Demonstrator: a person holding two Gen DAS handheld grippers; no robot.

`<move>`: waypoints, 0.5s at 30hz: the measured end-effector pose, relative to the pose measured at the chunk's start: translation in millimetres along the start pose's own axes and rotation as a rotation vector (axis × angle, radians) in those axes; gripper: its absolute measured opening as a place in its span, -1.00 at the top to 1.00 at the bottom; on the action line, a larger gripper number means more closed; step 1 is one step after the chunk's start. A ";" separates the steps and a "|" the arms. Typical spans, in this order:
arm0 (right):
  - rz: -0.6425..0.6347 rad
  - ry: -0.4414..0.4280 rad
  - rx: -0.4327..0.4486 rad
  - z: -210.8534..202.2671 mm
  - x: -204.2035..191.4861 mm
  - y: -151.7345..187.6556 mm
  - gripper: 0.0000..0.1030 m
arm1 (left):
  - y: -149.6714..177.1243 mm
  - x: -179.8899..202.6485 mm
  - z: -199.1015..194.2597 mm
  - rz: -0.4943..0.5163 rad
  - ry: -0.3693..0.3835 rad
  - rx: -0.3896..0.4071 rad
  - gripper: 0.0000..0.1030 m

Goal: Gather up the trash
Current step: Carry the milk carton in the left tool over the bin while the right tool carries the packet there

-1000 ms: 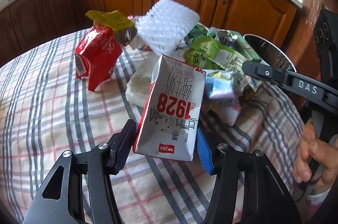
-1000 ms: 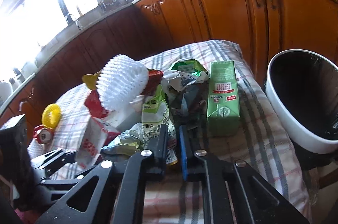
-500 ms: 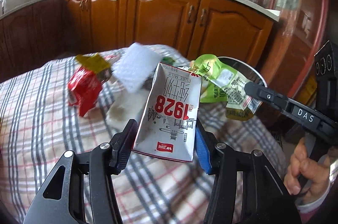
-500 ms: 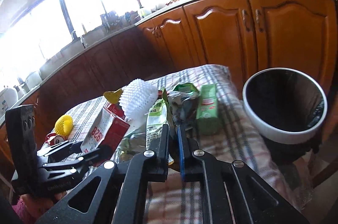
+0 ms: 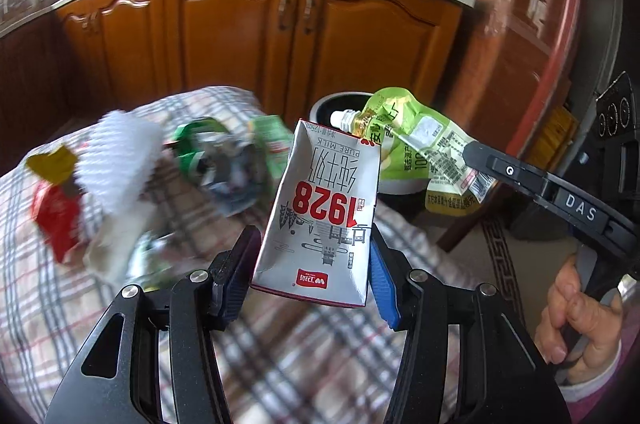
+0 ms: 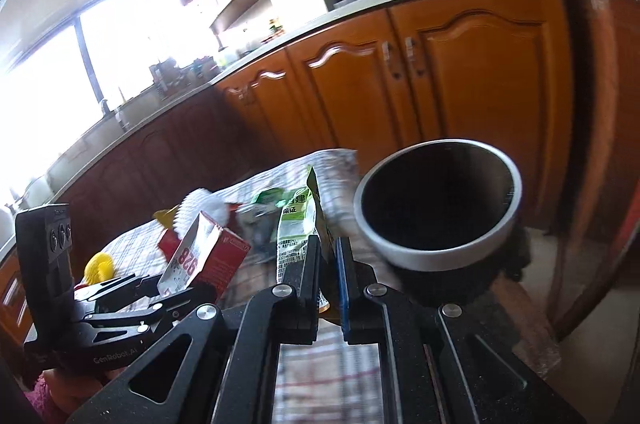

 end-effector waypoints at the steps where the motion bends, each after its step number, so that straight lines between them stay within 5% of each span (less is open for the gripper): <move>1: 0.009 0.012 0.001 -0.9 8.0 0.0 0.86 | -0.2 5.5 3.5 0.004 0.007 -0.008 0.00; 15: 0.067 0.137 -0.040 21.3 90.4 -3.2 0.86 | -31.5 59.1 76.3 0.044 0.048 -0.116 0.00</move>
Point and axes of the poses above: each gripper's, at about its wrist camera, not at the fingertips, and z roughly the way its jaws point, x to its right, y to its underside, the point moved 10 cm from there along z, roughly the way its jaws point, and after that the axes turned 12 degrees about -z, right-handed, at the moved point
